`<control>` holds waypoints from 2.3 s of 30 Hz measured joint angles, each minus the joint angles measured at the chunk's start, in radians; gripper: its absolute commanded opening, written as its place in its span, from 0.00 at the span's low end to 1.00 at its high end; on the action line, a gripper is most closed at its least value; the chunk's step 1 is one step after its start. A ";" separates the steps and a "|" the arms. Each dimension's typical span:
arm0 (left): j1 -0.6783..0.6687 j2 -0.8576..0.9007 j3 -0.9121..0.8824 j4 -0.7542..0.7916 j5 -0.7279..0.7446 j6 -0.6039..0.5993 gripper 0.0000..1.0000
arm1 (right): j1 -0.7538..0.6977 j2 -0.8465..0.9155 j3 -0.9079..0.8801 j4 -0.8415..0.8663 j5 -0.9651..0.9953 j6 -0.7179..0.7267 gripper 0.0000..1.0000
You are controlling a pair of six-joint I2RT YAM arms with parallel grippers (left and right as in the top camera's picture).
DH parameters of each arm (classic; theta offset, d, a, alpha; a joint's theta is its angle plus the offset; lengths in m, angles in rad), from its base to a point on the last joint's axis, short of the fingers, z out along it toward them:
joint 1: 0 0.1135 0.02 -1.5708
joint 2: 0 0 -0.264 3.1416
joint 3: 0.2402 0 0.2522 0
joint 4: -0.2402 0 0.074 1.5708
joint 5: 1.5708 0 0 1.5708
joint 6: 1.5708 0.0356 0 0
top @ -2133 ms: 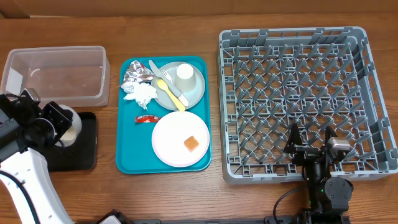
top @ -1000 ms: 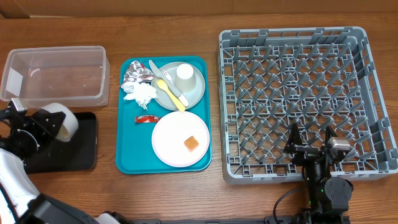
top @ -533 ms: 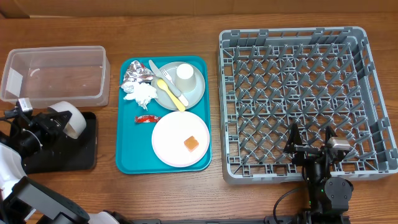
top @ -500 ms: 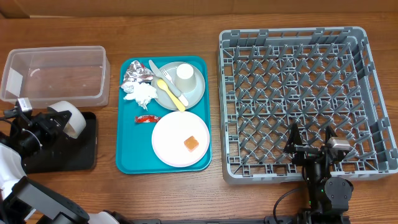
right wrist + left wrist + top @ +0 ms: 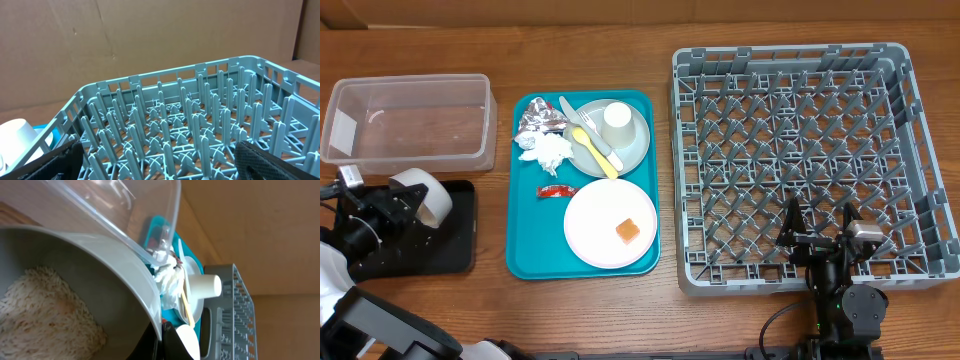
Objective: Sort waste into correct bins and load items into the dishwasher rack
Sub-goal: 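Tilt the grey bowl with the left gripper, pouring rice onto the black tray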
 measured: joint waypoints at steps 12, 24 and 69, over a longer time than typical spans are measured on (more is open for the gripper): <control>0.006 0.000 0.000 -0.010 -0.030 -0.003 0.04 | 0.000 0.000 0.000 0.000 0.000 0.000 1.00; 0.007 0.000 -0.001 -0.037 0.007 0.045 0.04 | 0.000 0.000 0.000 0.001 0.000 0.000 1.00; 0.129 0.000 -0.001 -0.177 0.328 0.266 0.04 | 0.000 0.000 0.000 0.000 0.000 0.000 1.00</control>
